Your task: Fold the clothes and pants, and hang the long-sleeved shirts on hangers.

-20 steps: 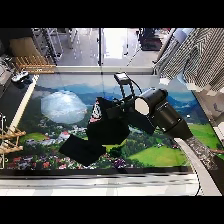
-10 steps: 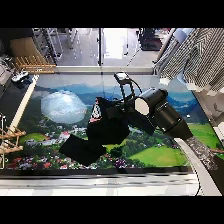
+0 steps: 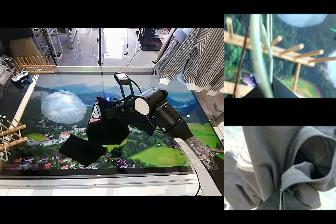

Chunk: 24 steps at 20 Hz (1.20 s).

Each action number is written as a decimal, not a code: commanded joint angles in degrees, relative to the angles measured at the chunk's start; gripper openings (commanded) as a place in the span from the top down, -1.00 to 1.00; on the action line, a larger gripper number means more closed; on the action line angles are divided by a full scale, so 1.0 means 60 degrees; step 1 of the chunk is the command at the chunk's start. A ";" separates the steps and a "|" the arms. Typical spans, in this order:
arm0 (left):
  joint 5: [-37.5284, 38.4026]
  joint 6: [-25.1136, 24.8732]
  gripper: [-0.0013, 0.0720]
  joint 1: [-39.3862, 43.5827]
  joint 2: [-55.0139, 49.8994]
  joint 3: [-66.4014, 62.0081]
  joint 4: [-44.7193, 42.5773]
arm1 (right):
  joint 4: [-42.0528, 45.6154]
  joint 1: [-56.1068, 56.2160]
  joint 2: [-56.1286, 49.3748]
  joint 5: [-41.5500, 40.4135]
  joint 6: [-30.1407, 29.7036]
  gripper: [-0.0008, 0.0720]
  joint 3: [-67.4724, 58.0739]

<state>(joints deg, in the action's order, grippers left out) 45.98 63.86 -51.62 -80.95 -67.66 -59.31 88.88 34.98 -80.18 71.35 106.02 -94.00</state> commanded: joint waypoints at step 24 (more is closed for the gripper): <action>0.6506 -0.5231 0.93 0.7712 0.1122 -0.0729 0.8375 | 0.2852 -0.0372 0.1370 0.0419 -0.0113 0.93 -0.0029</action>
<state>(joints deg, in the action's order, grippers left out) 90.15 29.28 -8.51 -74.15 -71.99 -7.27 105.58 32.82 -73.69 73.19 105.60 -94.11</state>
